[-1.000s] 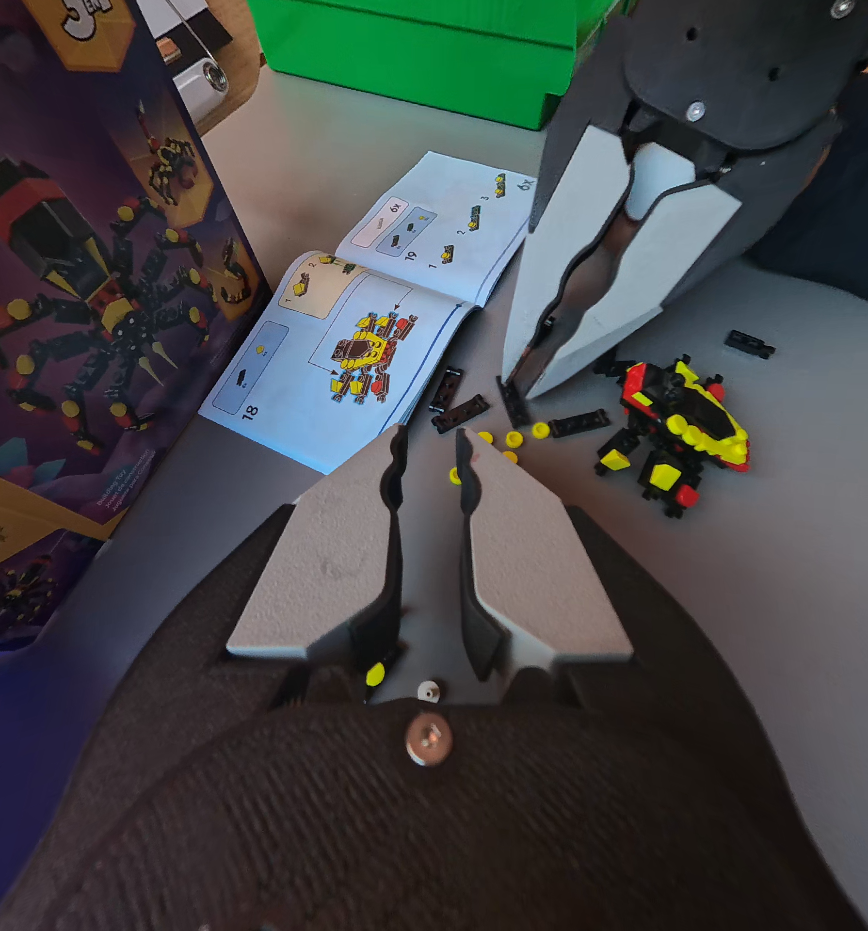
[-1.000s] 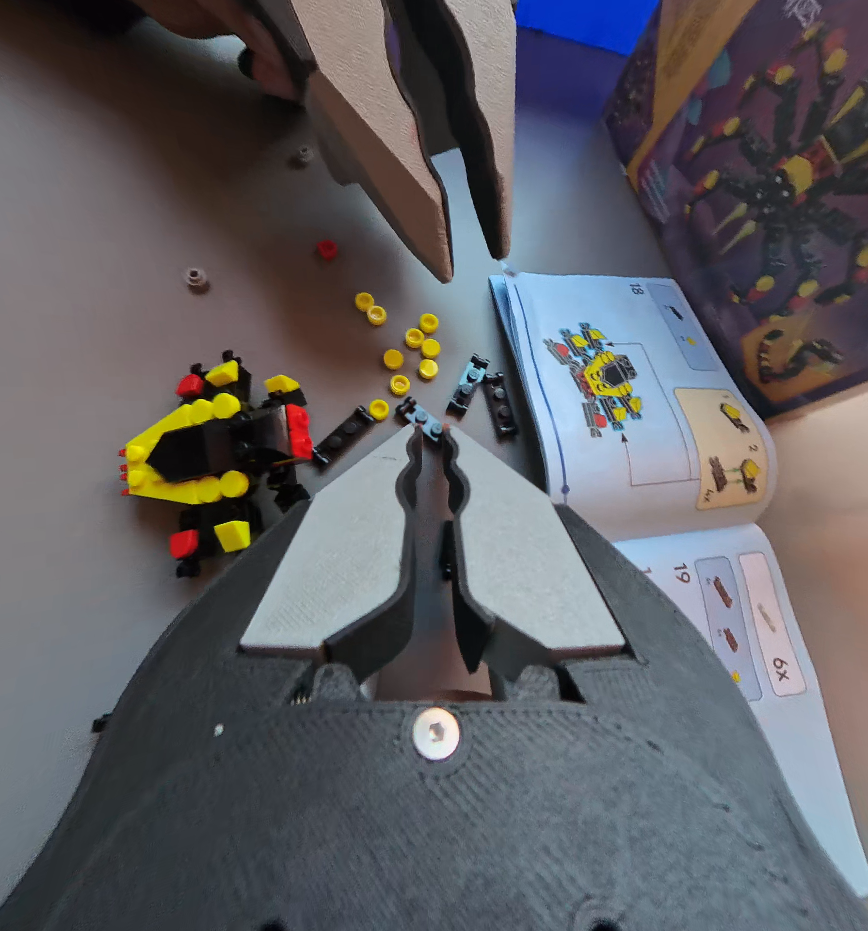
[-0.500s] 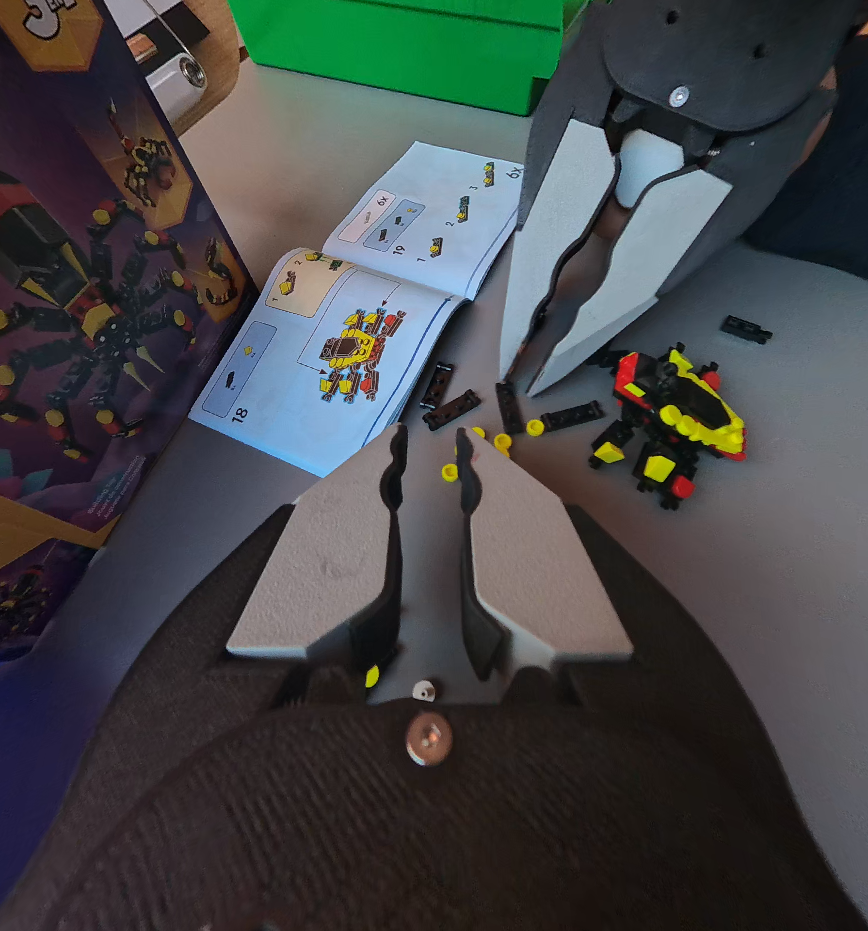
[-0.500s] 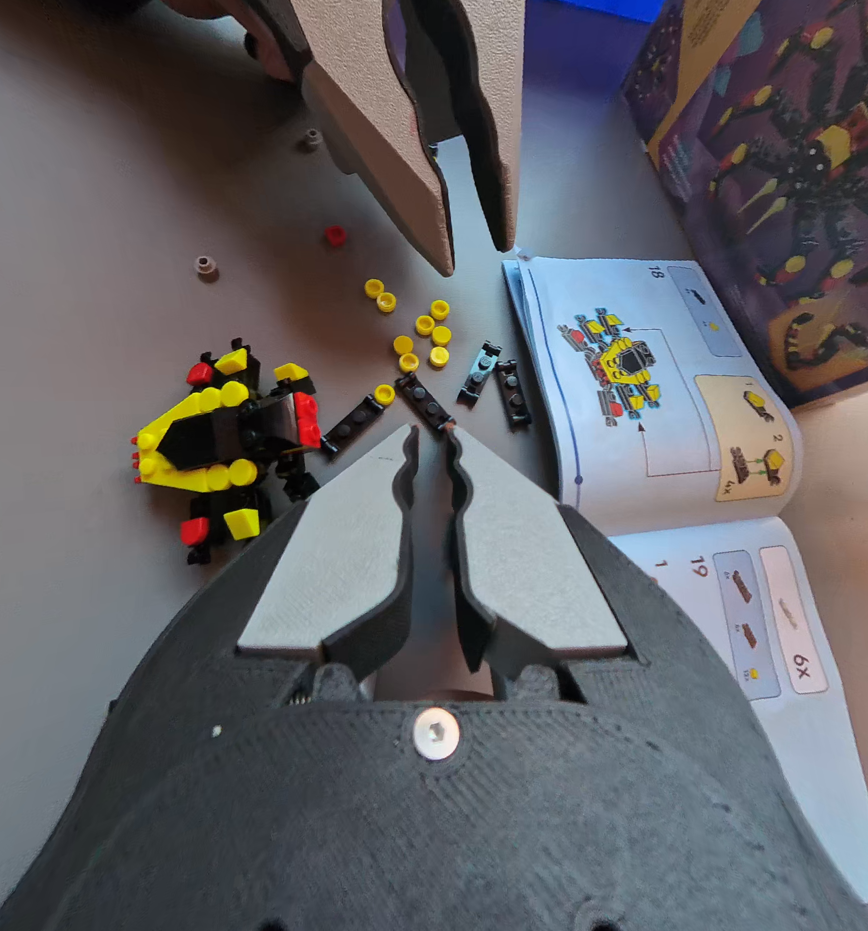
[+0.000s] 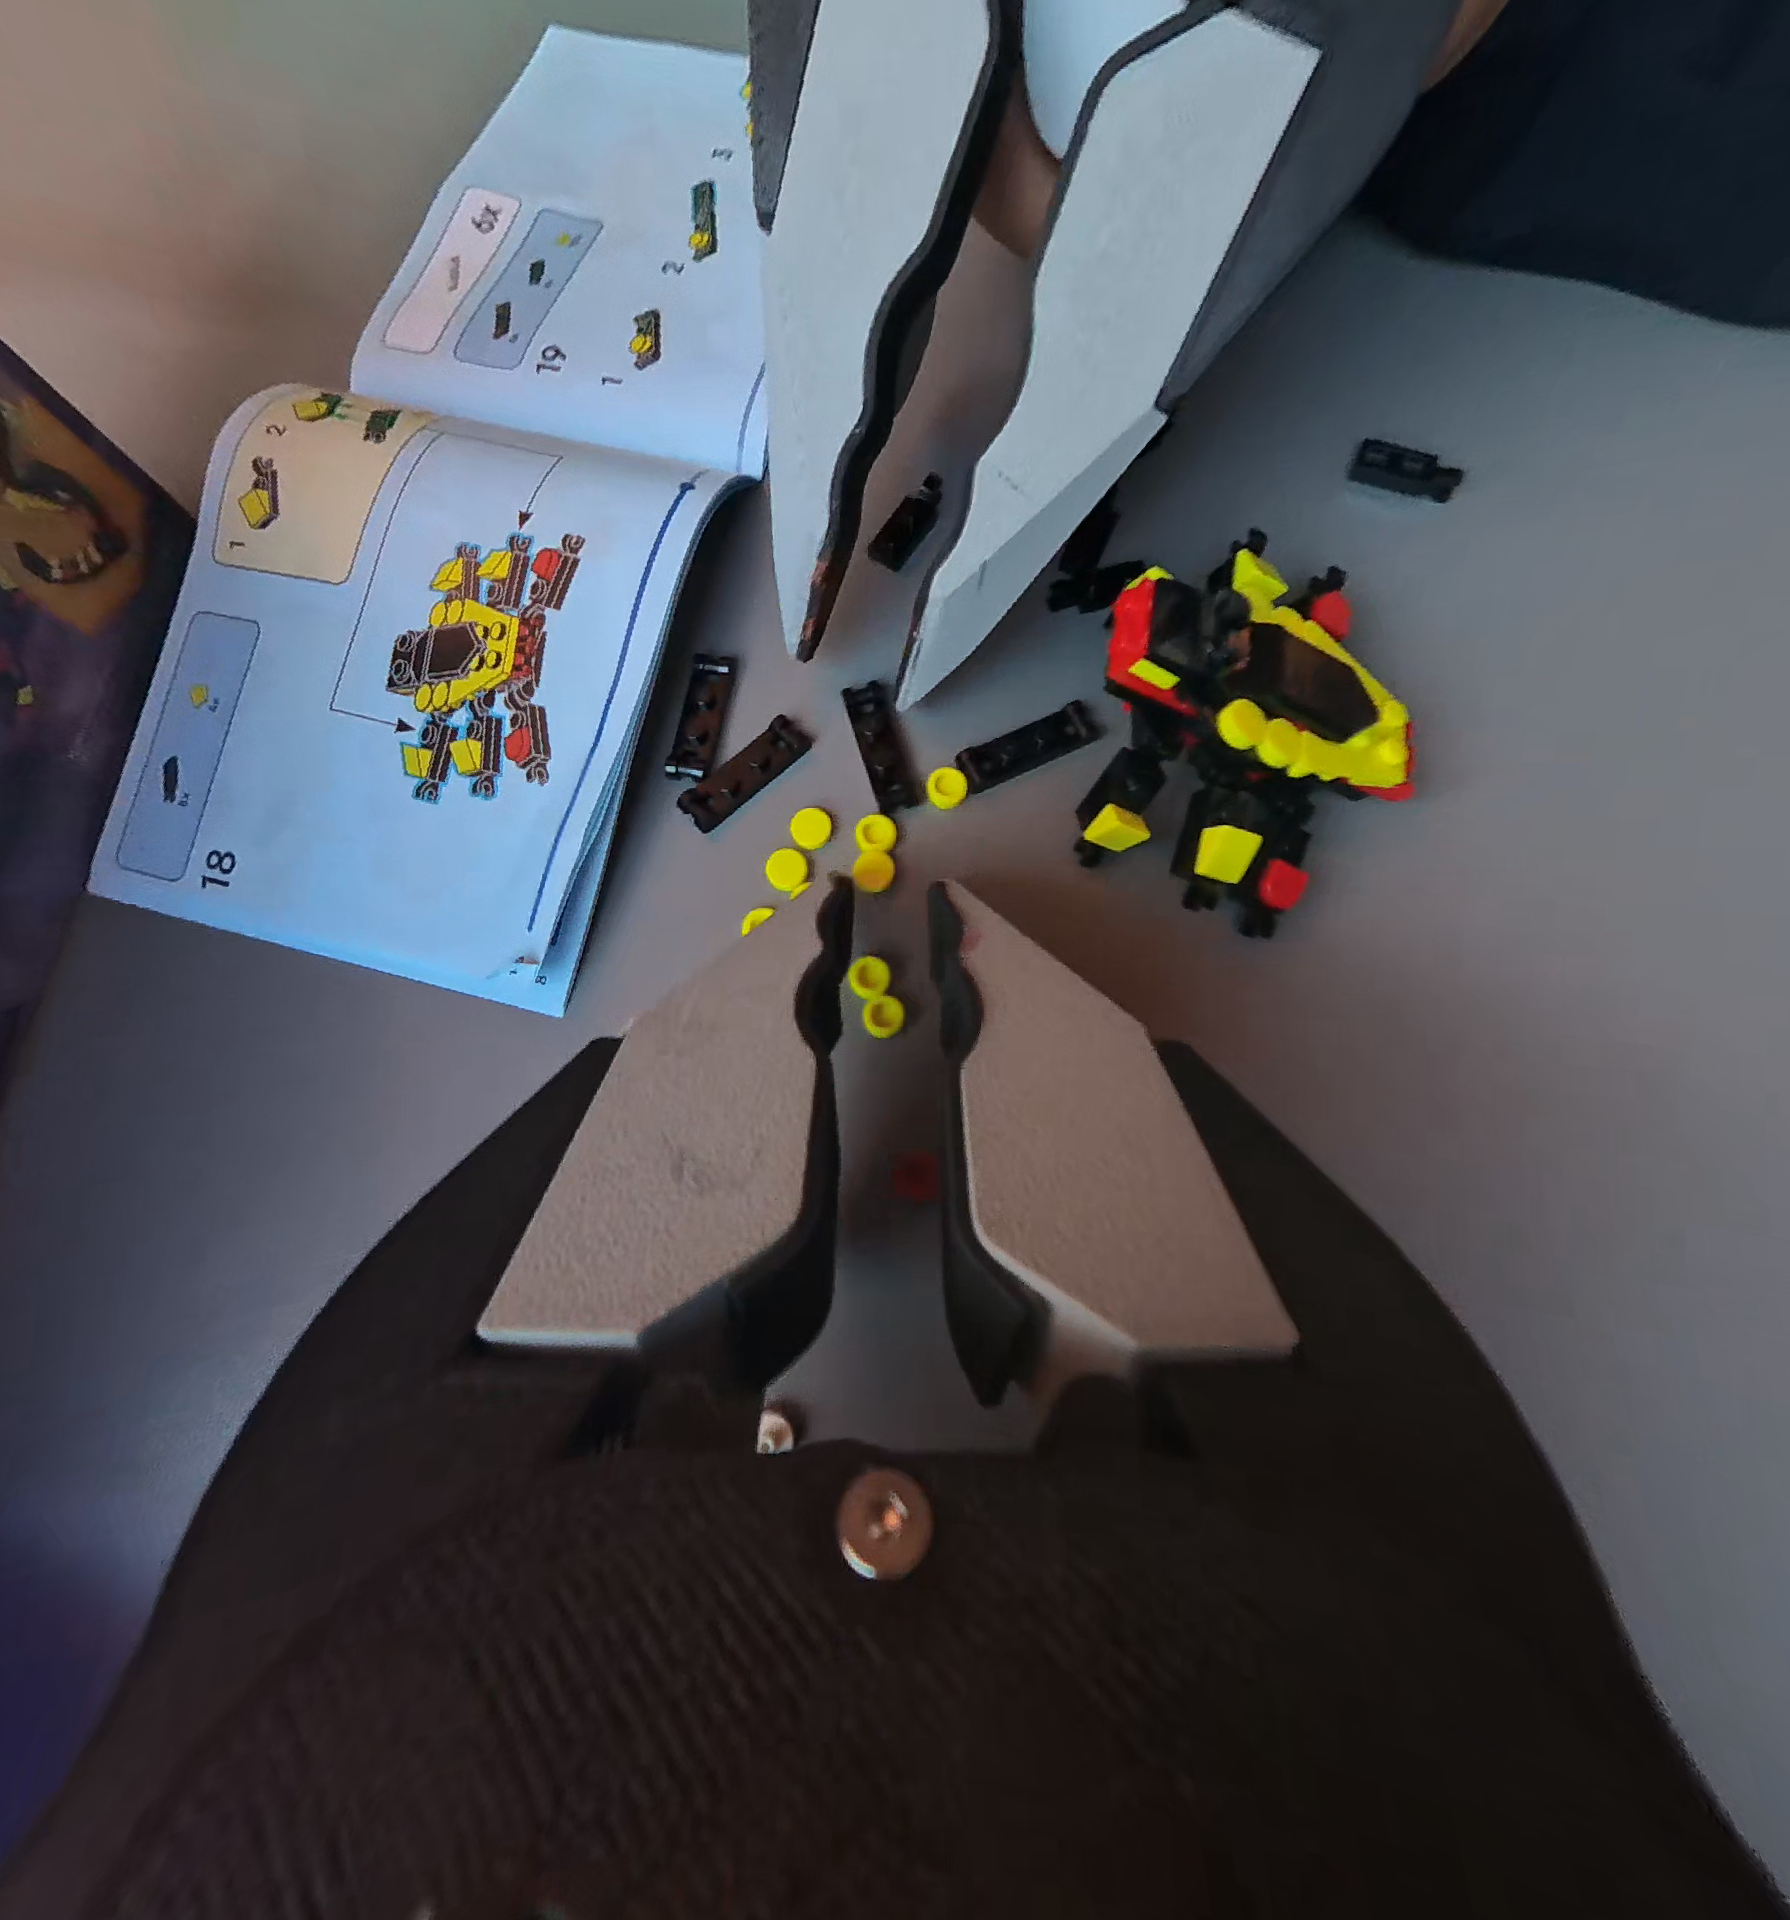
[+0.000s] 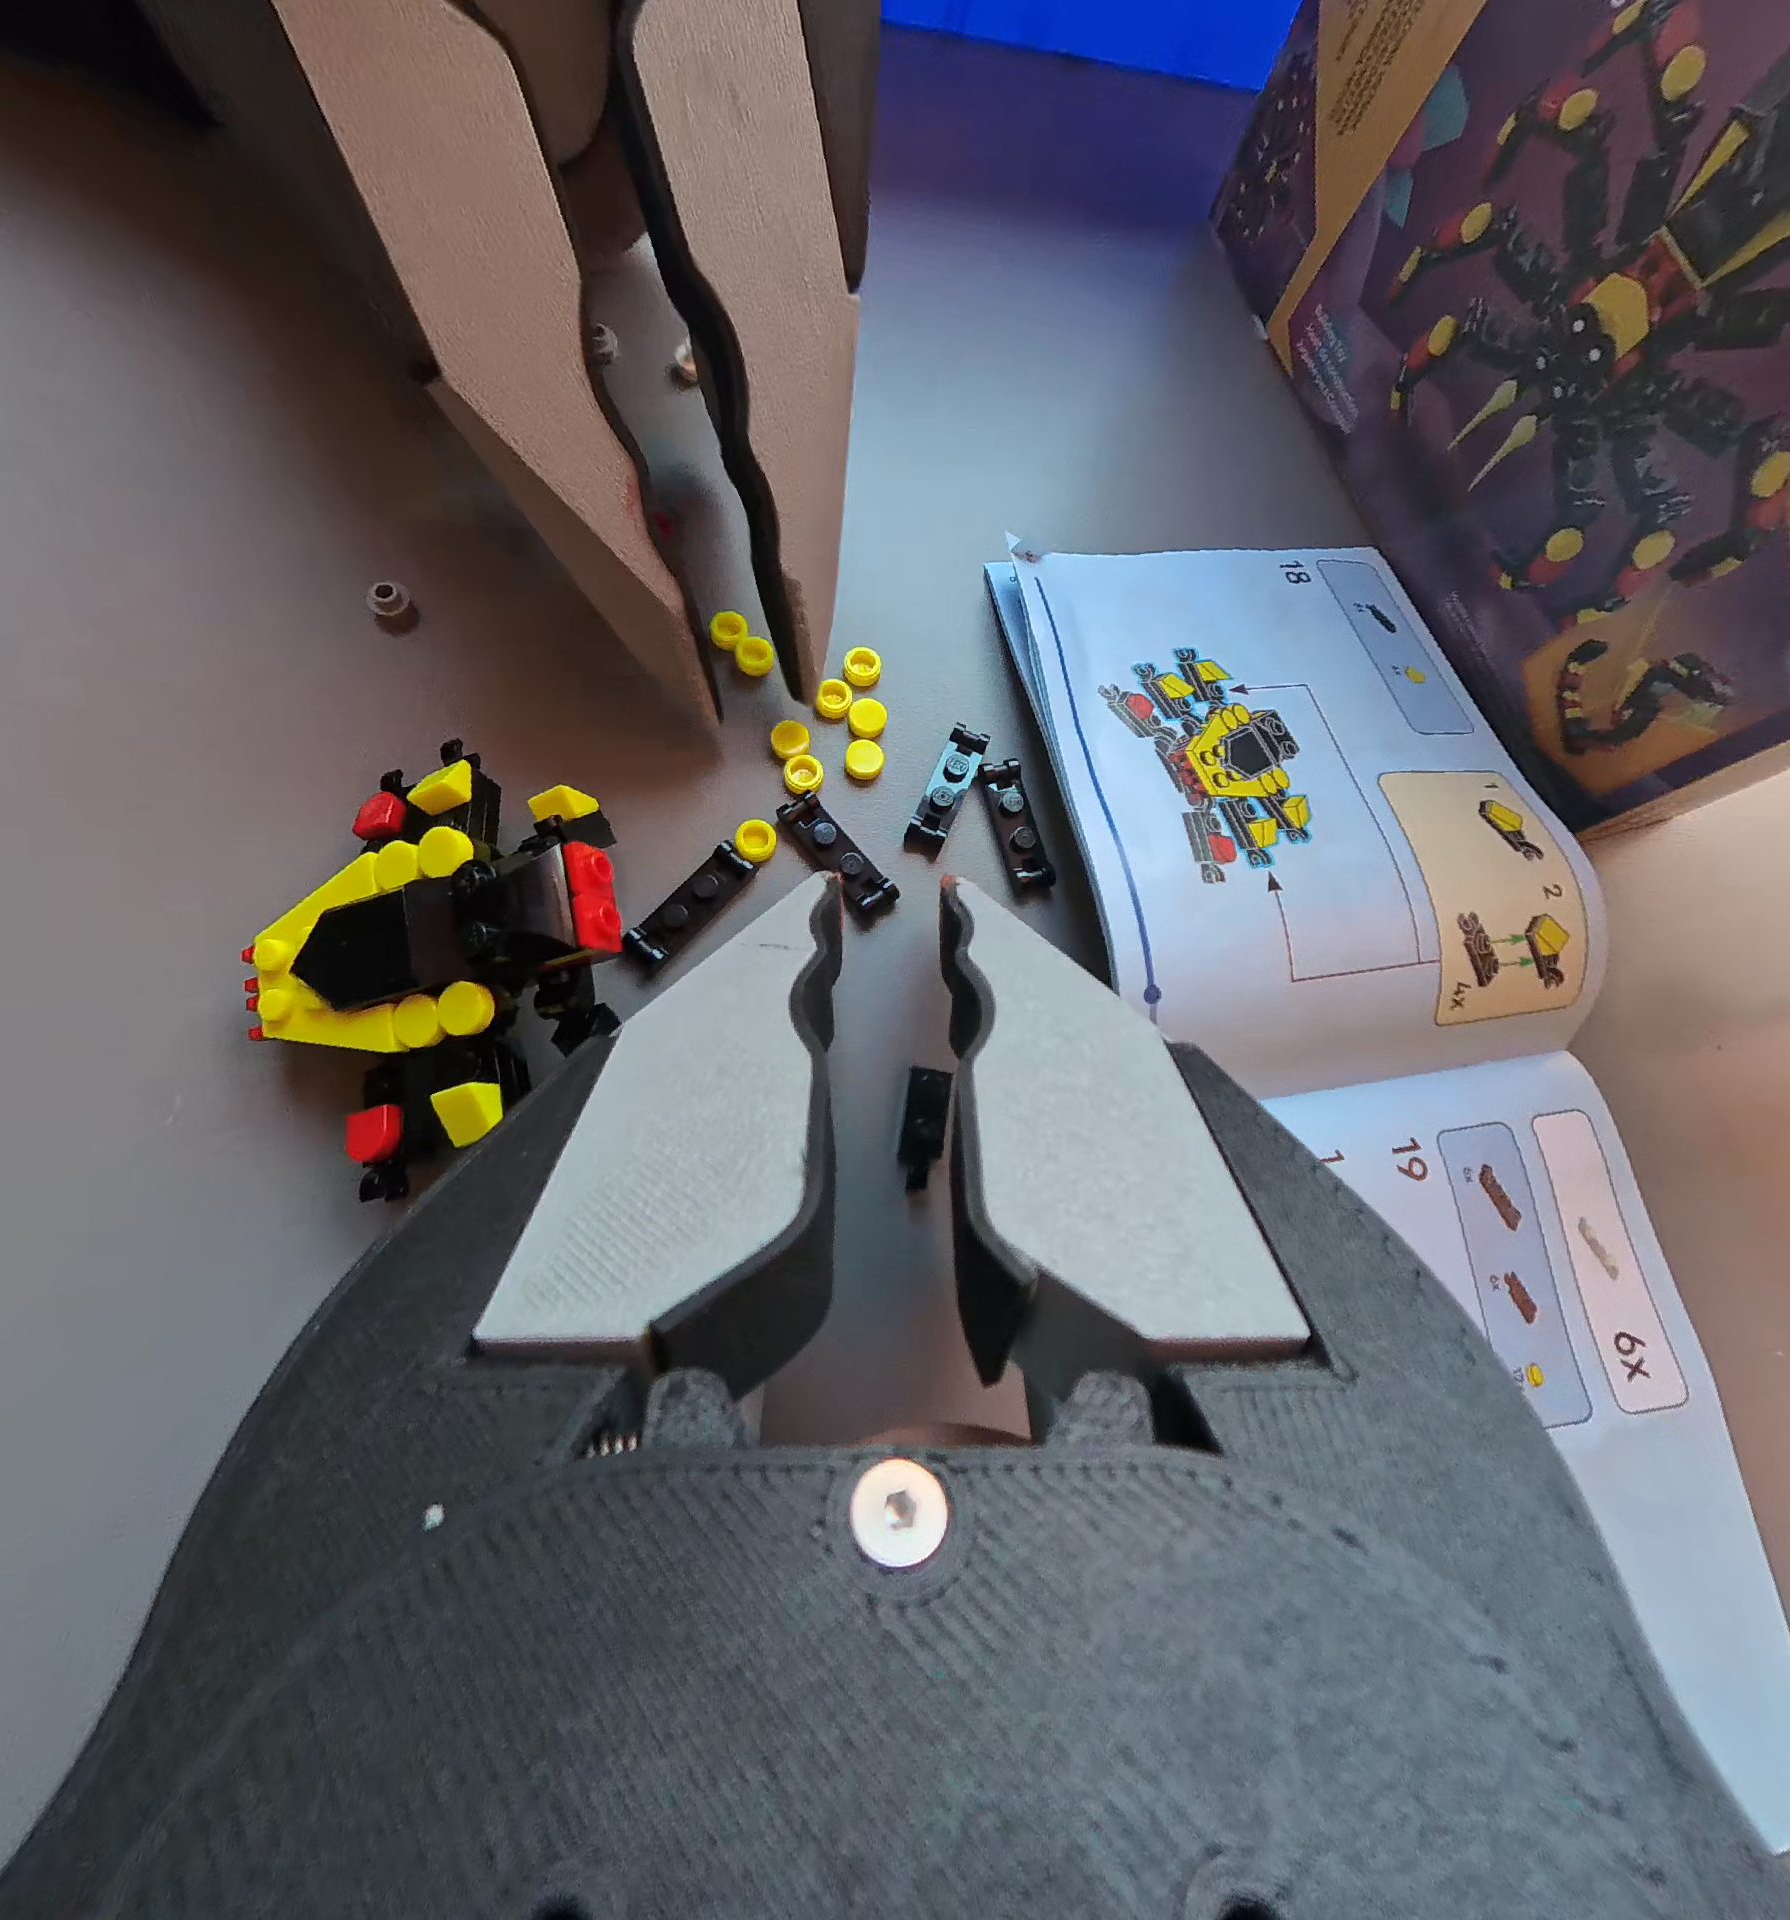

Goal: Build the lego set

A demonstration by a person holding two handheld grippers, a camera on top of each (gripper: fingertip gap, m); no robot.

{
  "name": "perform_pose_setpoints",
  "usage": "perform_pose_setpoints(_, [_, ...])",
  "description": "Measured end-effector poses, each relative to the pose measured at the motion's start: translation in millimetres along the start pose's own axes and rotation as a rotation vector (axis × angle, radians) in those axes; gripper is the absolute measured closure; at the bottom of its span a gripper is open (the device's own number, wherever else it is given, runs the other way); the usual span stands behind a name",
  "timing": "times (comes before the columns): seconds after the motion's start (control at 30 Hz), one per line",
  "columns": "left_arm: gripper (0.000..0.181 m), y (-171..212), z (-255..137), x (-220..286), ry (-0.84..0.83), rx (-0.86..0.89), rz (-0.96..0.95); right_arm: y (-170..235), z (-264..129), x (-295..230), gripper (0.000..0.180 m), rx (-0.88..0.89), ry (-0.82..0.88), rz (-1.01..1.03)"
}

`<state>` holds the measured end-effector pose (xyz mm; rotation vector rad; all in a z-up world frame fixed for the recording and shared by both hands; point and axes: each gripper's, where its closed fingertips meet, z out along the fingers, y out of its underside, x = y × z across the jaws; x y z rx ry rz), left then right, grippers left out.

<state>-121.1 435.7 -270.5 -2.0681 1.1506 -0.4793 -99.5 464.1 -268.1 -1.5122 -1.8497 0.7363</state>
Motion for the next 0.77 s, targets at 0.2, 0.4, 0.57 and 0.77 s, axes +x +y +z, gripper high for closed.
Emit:
perform_pose_setpoints(0.2, [0.170, -0.8, 4.5, 0.4, -0.003, -0.015, -0.005, 0.9, 0.9, -1.0, 0.163, -0.007, -0.011, 0.004])
perform_pose_setpoints(0.4, [0.171, -2.8, 7.2, -0.7, 0.015, -0.014, -0.052, 2.5, 3.6, -3.1, 0.162, -0.024, -0.026, 0.006])
perform_pose_setpoints(0.57, [0.174, -2.4, 7.2, -2.1, 0.006, -0.016, -0.054, 1.6, 3.7, -3.1, 0.161, -0.020, -0.028, 0.011])
perform_pose_setpoints(0.77, [0.181, -3.1, 6.5, -1.3, 0.006, -0.010, -0.043, -0.3, 7.2, -5.4, 0.154, -0.023, -0.039, 0.013])
